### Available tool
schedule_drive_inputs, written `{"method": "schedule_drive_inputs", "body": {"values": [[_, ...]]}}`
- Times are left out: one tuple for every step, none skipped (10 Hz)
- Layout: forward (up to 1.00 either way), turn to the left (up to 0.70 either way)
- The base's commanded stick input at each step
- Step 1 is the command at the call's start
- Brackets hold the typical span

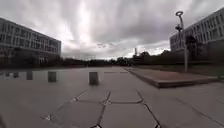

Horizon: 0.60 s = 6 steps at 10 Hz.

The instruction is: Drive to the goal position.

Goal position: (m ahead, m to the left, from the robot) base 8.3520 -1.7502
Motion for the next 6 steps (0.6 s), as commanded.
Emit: {"method": "schedule_drive_inputs", "body": {"values": [[0.7, 0.0], [0.7, 0.0], [0.7, 0.0], [0.7, 0.0], [0.7, 0.0], [0.7, 0.0]]}}
